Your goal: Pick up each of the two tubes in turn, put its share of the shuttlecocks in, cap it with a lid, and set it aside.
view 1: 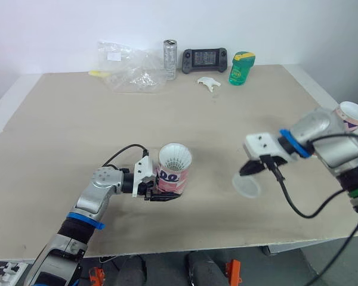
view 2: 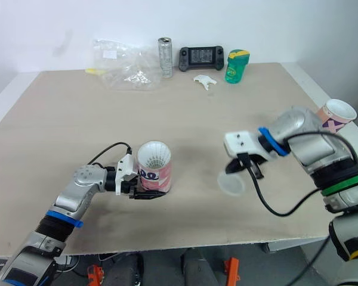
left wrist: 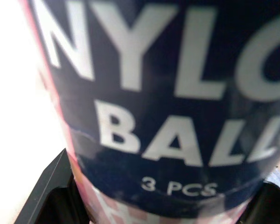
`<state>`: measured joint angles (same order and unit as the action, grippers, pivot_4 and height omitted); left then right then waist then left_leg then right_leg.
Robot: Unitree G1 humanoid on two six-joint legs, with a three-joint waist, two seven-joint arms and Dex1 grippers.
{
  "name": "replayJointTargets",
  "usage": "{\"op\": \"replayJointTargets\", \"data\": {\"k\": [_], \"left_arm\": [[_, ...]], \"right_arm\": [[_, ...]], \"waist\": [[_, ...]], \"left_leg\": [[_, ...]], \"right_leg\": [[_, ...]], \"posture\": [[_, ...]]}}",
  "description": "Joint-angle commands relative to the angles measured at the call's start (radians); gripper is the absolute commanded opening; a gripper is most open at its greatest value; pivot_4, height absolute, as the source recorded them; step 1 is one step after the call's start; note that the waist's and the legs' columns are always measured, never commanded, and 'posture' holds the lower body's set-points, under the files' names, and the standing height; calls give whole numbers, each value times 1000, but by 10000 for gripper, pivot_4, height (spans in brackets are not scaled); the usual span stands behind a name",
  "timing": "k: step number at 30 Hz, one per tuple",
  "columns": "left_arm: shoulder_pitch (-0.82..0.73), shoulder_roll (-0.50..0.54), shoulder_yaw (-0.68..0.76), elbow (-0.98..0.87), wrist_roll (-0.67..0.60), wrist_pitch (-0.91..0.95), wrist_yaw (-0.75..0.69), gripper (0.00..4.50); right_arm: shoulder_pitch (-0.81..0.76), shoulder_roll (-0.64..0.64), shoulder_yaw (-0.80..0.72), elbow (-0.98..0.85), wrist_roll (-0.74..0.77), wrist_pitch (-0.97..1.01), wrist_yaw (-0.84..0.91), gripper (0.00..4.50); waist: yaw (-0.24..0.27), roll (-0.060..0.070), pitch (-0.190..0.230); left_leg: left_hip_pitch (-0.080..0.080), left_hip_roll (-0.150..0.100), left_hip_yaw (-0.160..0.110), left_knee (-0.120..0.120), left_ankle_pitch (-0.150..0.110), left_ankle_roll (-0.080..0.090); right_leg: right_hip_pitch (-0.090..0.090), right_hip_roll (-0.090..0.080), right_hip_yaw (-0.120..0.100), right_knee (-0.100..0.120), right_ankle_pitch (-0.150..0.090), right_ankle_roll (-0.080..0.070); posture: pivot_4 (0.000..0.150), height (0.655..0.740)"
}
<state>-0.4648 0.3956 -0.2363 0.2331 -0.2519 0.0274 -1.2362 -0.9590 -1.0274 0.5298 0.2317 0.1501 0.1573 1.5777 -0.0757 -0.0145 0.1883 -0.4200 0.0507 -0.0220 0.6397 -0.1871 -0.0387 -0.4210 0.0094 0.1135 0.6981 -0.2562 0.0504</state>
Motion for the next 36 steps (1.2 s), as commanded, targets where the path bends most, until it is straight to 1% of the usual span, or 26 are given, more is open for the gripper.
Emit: {"op": "replayJointTargets", "data": {"k": [1,4,6,13,18,25,31,36], "left_arm": [[-12,13,-4,30,19,0,-6,30803],[-20,16,-7,42,22,-3,-15,30803],[-24,21,-11,48,27,-2,-22,30803],[-21,44,-34,53,49,-13,-47,30803],[-20,54,-41,45,48,3,-48,30803],[-15,59,-43,41,46,17,-49,30803],[-24,47,-31,43,21,78,-40,30803],[-19,49,-33,30,21,90,-34,30803]], "right_arm": [[-104,21,-75,-88,103,74,37,768],[-196,58,-85,-124,177,124,37,768],[-258,106,-76,-114,179,126,37,768],[-417,279,-16,-41,104,76,37,768],[-461,375,-27,-4,13,3,26,768],[-457,399,-53,-46,-29,-42,31,768],[-436,382,-53,-116,32,-29,37,768],[-425,376,-42,-145,58,-34,37,768]], "waist": [[0,0,0],[0,0,0],[0,0,0],[-1,0,0],[-1,0,0],[-1,0,0],[-1,0,0],[-1,0,0]], "left_leg": [[0,0,0,0,0,0],[0,0,0,0,0,0],[0,0,0,0,0,0],[-1,1,0,-1,0,0],[-1,1,0,-2,0,0],[-2,1,-2,-2,0,0],[-2,1,-2,-2,0,0],[-2,1,-2,-2,0,0]], "right_leg": [[0,0,0,0,0,0],[0,0,0,0,0,0],[0,0,0,0,0,0],[-1,1,-1,0,0,-2],[-2,1,-1,0,-1,-2],[-2,2,-2,0,-1,-3],[-2,2,-2,0,-1,-3],[-2,2,-2,0,-1,-3]], "posture": [[1500,7236],[1500,7236],[1500,7236],[1500,7236],[1500,7236],[1500,7236],[1500,7236],[1500,7236]]}}
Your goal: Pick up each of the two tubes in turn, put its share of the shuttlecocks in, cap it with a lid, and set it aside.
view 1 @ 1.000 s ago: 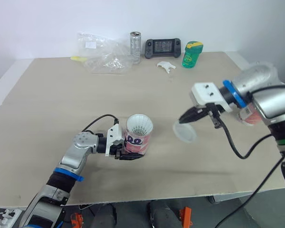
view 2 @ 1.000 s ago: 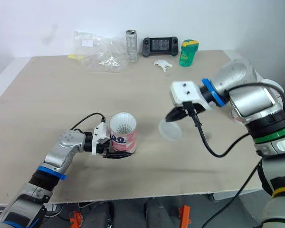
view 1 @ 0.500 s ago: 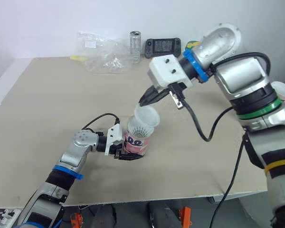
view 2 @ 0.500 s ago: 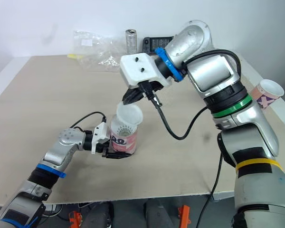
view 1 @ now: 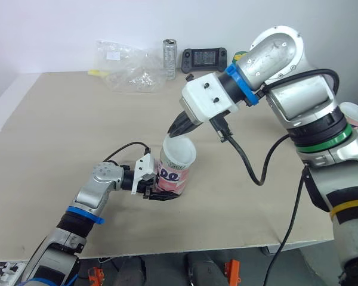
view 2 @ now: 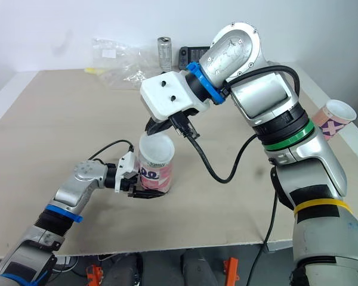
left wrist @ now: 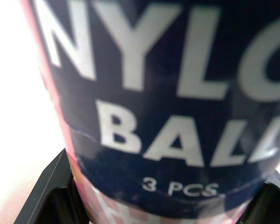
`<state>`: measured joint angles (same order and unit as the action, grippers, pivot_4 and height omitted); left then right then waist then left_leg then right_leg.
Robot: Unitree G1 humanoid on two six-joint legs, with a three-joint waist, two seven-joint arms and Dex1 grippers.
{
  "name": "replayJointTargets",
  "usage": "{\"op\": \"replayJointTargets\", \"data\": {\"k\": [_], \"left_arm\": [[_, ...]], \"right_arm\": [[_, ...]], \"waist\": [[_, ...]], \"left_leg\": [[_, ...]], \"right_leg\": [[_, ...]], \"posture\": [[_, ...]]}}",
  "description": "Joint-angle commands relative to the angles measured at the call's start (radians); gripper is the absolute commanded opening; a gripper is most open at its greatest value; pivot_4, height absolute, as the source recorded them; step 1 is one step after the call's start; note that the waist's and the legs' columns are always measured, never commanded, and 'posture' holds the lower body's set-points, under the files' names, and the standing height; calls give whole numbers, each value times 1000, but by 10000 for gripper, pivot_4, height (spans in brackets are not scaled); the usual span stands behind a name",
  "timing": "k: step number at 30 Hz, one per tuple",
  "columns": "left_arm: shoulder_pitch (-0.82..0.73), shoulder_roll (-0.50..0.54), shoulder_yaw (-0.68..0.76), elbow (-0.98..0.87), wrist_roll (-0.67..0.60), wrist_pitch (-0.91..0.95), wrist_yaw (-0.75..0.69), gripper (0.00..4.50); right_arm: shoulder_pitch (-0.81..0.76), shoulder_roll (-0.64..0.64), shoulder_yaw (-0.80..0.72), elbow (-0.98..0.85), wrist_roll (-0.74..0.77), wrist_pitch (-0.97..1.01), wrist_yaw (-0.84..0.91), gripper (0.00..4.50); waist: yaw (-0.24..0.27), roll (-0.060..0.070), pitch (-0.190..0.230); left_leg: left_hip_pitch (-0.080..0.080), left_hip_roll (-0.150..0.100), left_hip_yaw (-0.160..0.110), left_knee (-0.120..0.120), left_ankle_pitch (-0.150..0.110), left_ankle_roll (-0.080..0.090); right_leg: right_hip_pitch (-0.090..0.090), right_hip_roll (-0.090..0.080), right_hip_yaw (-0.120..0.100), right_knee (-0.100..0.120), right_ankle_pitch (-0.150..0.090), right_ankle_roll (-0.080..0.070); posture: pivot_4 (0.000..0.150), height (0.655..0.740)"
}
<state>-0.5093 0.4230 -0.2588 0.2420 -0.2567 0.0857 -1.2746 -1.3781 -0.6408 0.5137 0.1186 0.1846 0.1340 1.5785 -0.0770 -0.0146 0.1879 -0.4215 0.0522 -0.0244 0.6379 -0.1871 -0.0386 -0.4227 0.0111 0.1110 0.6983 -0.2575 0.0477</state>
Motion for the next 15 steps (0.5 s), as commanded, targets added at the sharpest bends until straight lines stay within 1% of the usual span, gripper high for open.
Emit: {"op": "replayJointTargets", "data": {"k": [1,4,10,15], "left_arm": [[27,22,-8,19,24,35,8,30803],[36,29,3,3,17,49,13,30803],[59,45,19,-20,9,62,24,30803],[67,48,17,-27,6,63,33,30803]], "right_arm": [[-6,-8,-24,-29,22,-15,36,768],[-7,0,-18,-19,17,-32,36,768],[-15,30,-6,55,-56,-128,36,768],[-19,29,3,65,-58,-154,36,768]], "waist": [[0,0,0],[0,0,0],[-2,0,0],[-7,0,0]], "left_leg": [[0,0,0,0,0,0],[0,0,0,0,0,0],[0,1,0,-1,0,0],[1,1,0,-1,0,0]], "right_leg": [[0,0,0,0,0,0],[0,0,0,0,0,0],[0,1,0,0,0,-1],[-1,1,0,0,-1,-2]], "posture": [[1500,7236],[1500,7236],[1500,7236],[1500,7236]]}}
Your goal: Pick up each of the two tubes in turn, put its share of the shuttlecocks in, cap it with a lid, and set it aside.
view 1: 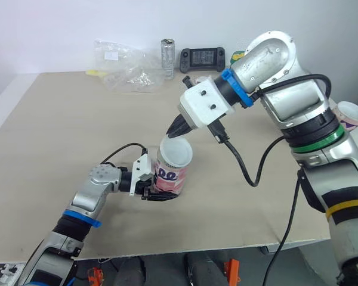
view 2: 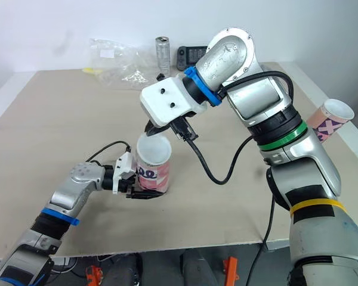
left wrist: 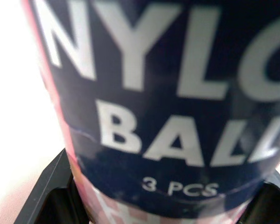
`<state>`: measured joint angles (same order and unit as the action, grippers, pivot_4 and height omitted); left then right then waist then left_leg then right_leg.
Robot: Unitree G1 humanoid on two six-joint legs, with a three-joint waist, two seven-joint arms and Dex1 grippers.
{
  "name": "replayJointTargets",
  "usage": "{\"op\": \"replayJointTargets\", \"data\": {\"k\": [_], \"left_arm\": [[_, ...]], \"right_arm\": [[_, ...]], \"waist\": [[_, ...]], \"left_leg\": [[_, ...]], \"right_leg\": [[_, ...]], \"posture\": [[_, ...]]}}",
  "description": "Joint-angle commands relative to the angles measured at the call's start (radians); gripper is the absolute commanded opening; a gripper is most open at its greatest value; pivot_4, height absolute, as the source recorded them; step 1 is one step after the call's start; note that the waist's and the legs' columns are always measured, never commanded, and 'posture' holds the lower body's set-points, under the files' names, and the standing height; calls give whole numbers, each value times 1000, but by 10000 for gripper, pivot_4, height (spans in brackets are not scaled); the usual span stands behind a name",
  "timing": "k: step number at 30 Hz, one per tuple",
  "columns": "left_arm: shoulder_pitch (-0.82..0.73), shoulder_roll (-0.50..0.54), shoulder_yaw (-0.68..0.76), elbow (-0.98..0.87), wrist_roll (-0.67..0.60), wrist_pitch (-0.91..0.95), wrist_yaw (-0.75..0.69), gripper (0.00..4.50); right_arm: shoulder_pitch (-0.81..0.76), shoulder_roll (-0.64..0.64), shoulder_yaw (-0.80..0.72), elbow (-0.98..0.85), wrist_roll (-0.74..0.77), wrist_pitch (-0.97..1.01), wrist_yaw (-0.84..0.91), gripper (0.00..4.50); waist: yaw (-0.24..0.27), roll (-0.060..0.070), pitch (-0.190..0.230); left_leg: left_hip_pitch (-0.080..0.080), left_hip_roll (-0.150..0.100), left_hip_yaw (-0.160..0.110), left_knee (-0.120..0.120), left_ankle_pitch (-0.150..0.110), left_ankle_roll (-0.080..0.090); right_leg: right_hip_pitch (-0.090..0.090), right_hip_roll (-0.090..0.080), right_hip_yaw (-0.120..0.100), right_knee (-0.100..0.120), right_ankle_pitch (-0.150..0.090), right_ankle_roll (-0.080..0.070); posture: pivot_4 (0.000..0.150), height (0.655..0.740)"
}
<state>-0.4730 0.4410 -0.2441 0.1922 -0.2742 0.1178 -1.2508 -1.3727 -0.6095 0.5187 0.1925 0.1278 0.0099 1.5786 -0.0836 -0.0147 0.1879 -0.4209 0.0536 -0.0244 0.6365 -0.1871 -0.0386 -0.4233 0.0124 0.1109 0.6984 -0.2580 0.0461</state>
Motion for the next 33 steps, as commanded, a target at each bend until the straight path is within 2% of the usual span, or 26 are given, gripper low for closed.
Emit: {"op": "replayJointTargets", "data": {"k": [1,12,20,23,27,28,30,33], "left_arm": [[32,30,1,23,23,31,10,30803],[14,24,-1,44,24,27,9,30803],[17,25,2,40,21,33,8,30803],[22,28,4,33,18,37,9,30803],[22,28,7,33,16,40,13,30803],[23,28,8,31,16,41,14,30803],[24,29,10,27,15,44,14,30803],[27,32,11,24,13,46,15,30803]], "right_arm": [[-23,-1,-1,-8,-6,-34,36,768],[-13,-77,70,-52,34,-50,36,768],[70,-40,73,-93,-52,-136,21,768],[106,-24,92,-97,-93,-162,21,8696],[152,17,96,-108,-138,-168,5,25429],[159,25,91,-110,-141,-166,8,29464],[159,44,73,-100,-143,-142,2,29464],[67,96,-32,2,-45,44,4,29464]], "waist": [[-1,0,0],[-1,0,0],[0,-1,0],[0,-2,-1],[-1,-7,-6],[-1,-7,-6],[-2,-10,-8],[-7,-11,-9]], "left_leg": [[0,0,0,0,0,0],[0,0,0,0,0,0],[0,0,0,0,0,0],[1,0,0,-1,0,0],[5,0,0,-1,0,0],[11,0,0,-3,0,0],[18,0,0,-5,0,0],[23,2,1,-9,-1,0]], "right_leg": [[0,0,0,0,0,0],[0,0,0,0,0,0],[0,0,0,0,0,0],[1,0,-1,0,-1,-1],[4,0,-1,0,-1,-1],[8,0,-1,0,-2,-3],[14,0,-1,0,-5,-6],[15,0,-1,0,-7,-11]], "posture": [[1500,7236],[1500,7236],[1500,7236],[1500,7236],[1500,7236],[1500,7236],[1500,7236],[1500,7236]]}}
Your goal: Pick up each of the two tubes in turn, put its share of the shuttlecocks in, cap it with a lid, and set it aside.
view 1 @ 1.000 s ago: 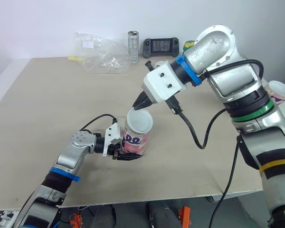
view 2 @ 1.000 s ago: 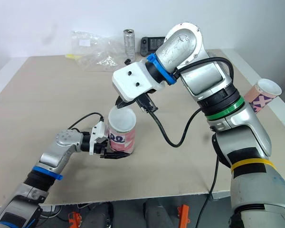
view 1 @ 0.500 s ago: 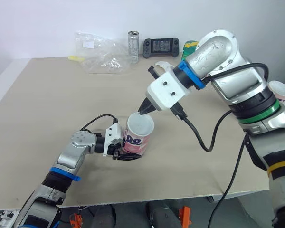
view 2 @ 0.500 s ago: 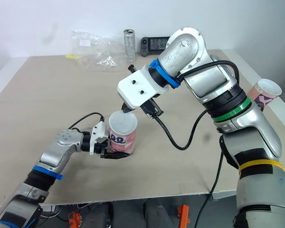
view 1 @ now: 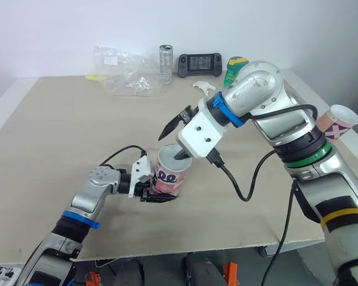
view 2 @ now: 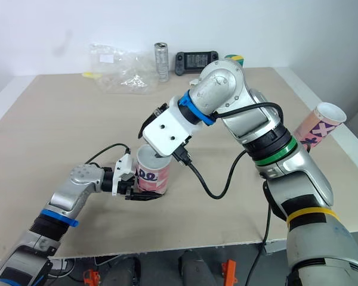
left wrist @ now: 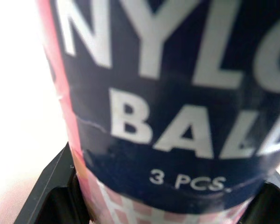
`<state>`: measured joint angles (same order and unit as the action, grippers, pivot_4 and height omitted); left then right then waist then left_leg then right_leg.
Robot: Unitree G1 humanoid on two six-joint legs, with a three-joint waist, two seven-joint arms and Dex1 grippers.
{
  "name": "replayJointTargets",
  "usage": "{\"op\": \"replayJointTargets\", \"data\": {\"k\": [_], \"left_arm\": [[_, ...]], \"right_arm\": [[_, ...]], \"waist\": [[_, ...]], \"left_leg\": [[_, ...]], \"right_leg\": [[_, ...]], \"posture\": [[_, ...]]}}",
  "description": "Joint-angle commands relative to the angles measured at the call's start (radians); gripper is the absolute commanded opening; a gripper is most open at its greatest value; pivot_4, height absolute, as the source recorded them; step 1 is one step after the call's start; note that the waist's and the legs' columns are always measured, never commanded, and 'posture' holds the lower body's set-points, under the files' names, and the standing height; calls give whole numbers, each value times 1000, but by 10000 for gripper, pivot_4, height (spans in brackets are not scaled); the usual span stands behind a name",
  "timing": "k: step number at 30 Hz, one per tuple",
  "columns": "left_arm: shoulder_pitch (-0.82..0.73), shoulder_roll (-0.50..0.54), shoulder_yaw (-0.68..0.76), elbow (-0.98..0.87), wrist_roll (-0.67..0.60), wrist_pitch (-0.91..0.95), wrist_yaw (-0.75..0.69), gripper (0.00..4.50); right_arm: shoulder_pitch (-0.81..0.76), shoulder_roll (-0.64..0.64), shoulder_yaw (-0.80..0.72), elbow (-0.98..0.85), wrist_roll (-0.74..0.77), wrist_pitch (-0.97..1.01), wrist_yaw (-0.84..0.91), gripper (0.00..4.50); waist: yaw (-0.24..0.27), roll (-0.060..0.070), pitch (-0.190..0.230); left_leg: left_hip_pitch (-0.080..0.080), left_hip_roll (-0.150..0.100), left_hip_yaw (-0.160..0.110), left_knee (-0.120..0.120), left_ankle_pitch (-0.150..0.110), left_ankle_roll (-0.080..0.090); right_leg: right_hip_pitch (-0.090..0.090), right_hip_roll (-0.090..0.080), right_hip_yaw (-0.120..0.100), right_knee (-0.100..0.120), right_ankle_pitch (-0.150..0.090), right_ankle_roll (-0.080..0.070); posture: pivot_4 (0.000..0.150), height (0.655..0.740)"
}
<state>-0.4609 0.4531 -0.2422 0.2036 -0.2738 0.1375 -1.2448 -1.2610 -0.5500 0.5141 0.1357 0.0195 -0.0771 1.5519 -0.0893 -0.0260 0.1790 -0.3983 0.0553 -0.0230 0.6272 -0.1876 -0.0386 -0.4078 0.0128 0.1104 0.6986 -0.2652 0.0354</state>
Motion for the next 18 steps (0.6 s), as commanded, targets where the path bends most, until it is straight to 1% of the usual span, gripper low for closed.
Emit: {"op": "replayJointTargets", "data": {"k": [1,2,4,6,8,10,11,12,13,15,18], "left_arm": [[16,21,10,12,13,26,9,30803],[16,21,10,12,12,26,9,30803],[18,21,10,11,12,26,8,30803],[19,23,8,11,11,25,6,30803],[20,24,6,14,12,22,3,30803],[19,24,4,17,13,20,-1,30803],[16,23,2,21,14,19,-3,30803],[13,22,2,24,15,19,-5,30803],[10,22,1,27,15,18,-6,30803],[5,22,1,29,16,18,-9,30803],[2,22,2,28,16,21,-10,30803]], "right_arm": [[-85,39,-71,100,119,187,45,29464],[-117,31,-98,129,161,250,54,29464],[-139,-3,-108,147,235,294,62,29464],[-141,-23,-110,147,267,324,62,29464],[-123,-44,-109,125,279,333,62,19254],[-97,-65,-100,91,289,329,62,15524],[-81,-70,-92,76,287,322,62,9829],[-69,-71,-85,66,285,317,62,6922],[-56,-72,-75,53,279,312,62,1268],[-32,-81,-39,23,261,294,62,415],[-1,-79,11,4,186,249,61,415]], "waist": [[-2,0,0],[-3,0,1],[-2,0,2],[-1,0,2],[-2,0,2],[-2,0,2],[-1,0,2],[-1,0,2],[-1,0,2],[-1,0,2],[-1,0,2]], "left_leg": [[0,0,0,0,0,0],[0,1,0,0,0,0],[-2,1,-1,0,0,0],[-5,1,-2,0,0,0],[-6,0,-1,0,-2,0],[-6,0,-1,0,-3,1],[-6,0,-2,-1,-3,1],[-6,0,-3,-1,-3,1],[-6,0,-3,-1,-3,1],[-6,0,-3,-1,-3,1],[-6,0,-3,-1,-3,1]], "right_leg": [[0,0,0,0,0,0],[-1,1,0,0,1,-1],[-2,1,-1,0,1,0],[-3,0,-2,0,1,1],[-2,0,-1,-1,0,5],[-3,0,-1,-1,-1,4],[-3,0,-2,-1,-1,4],[-3,0,-3,-1,-2,4],[-3,0,-3,-1,-2,4],[-3,0,-3,-1,-2,4],[-3,0,-3,-1,-2,4]], "posture": [[1500,7236],[1500,7236],[1500,7236],[1500,7236],[1500,7236],[1500,7236],[1500,7236],[1500,7236],[1500,7236],[1500,7236],[1500,7236]]}}
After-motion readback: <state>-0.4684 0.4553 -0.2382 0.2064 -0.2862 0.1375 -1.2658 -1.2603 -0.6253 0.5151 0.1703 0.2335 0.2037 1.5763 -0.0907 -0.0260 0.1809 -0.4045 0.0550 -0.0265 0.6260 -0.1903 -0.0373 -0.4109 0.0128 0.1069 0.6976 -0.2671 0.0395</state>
